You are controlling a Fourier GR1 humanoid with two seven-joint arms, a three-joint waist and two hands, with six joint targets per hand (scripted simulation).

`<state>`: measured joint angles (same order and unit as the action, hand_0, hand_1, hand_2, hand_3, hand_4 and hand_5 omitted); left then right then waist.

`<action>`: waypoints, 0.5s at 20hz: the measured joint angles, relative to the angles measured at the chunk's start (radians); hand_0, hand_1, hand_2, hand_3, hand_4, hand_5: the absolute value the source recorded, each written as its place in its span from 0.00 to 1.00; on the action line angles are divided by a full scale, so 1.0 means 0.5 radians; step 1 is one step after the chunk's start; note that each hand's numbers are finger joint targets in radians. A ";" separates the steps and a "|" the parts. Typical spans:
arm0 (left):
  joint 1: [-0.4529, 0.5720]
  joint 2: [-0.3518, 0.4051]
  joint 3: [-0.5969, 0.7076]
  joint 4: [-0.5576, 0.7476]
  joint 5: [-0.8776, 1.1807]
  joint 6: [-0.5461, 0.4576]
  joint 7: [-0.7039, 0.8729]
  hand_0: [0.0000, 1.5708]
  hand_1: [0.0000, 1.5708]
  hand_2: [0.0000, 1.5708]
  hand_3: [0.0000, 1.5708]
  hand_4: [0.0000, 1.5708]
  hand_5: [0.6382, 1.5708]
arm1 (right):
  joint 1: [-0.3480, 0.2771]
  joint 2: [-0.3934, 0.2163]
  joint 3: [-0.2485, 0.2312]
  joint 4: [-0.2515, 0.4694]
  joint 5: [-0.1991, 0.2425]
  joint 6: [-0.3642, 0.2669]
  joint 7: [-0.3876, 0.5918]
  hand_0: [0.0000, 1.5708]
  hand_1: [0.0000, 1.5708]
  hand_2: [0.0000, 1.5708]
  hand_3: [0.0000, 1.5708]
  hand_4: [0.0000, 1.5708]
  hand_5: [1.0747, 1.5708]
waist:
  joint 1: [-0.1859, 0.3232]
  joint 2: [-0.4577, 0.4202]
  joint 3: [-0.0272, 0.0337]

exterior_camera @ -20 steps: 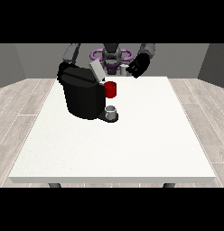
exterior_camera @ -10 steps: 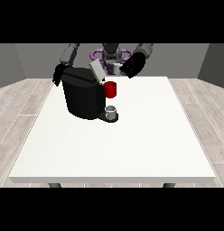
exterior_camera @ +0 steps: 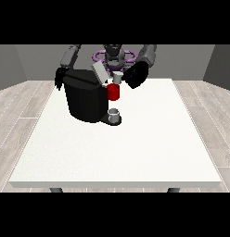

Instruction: Insert the coffee pod into the coffee machine and close the lid

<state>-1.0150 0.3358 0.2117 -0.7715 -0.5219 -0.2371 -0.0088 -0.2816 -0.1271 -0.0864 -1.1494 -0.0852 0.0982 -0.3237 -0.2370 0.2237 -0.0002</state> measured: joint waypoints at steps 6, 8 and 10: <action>-0.170 0.015 0.054 0.041 0.047 0.024 0.078 0.92 0.92 0.94 0.88 0.38 1.00 | -0.094 -0.002 -0.003 0.085 -0.001 0.053 -0.086 0.00 0.00 0.00 0.00 0.19 1.00 | 0.000 0.107 0.001; -0.189 0.005 0.052 0.048 0.054 0.029 0.078 0.94 0.94 0.95 0.88 0.40 1.00 | -0.119 -0.012 -0.016 0.120 0.003 0.054 -0.103 0.00 0.00 0.00 0.00 0.17 1.00 | 0.008 0.126 0.001; -0.226 0.052 0.069 0.075 0.059 0.016 0.082 0.92 0.92 0.93 0.87 0.40 1.00 | -0.143 -0.013 -0.013 0.120 0.000 0.065 -0.099 0.00 0.00 0.00 0.00 0.11 1.00 | -0.017 0.160 0.001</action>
<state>-1.1280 0.3620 0.2464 -0.7343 -0.4922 -0.2290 0.0324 -0.3533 -0.1335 -0.0930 -1.0894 -0.0852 0.1308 -0.3731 -0.2455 0.3035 0.0006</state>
